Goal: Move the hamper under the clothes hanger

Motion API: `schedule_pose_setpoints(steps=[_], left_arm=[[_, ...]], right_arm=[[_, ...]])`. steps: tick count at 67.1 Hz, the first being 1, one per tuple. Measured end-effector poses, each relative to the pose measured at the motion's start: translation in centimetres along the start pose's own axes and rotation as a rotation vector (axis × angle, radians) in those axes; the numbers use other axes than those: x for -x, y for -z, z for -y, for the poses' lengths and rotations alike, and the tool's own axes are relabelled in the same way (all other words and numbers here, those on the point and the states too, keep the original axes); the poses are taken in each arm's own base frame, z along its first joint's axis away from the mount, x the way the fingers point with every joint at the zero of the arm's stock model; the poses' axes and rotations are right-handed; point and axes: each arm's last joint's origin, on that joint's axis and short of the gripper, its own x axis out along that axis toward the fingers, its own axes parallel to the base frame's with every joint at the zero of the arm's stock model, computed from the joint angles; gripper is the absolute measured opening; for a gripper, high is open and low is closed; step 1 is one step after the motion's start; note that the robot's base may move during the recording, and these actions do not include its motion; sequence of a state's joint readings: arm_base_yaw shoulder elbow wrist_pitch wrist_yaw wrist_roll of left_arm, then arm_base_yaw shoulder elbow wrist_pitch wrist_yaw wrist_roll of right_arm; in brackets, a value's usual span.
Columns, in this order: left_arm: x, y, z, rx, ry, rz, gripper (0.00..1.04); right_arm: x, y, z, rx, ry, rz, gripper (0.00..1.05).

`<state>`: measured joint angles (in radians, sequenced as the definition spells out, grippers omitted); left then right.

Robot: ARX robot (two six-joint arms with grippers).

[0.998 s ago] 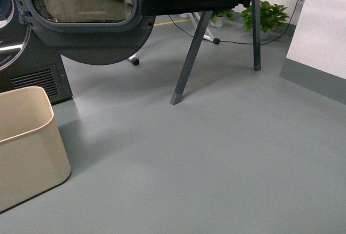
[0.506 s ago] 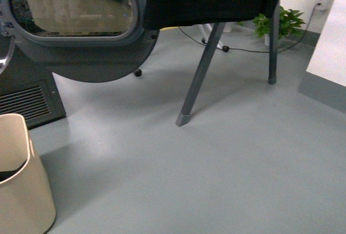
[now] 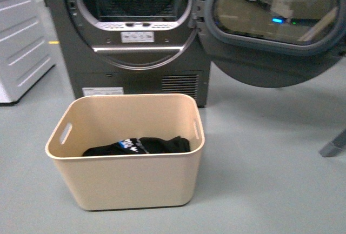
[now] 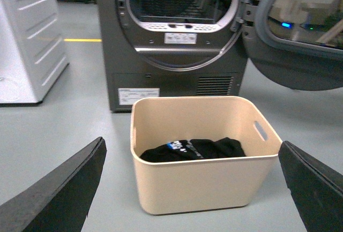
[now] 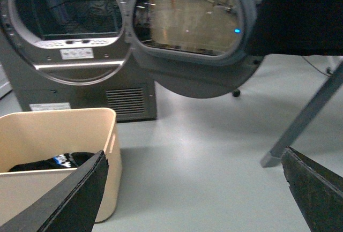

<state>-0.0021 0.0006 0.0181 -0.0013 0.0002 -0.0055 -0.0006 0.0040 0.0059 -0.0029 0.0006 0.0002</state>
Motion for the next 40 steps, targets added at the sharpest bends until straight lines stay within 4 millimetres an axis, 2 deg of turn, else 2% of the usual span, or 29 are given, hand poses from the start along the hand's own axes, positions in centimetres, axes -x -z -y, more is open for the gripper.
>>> schedule_pose_setpoints(steps=[40], left_arm=[[0.0, 0.0, -0.01, 0.0, -0.002, 0.0, 0.98]], right_arm=[[0.0, 0.0, -0.01, 0.0, -0.002, 0.0, 0.97]])
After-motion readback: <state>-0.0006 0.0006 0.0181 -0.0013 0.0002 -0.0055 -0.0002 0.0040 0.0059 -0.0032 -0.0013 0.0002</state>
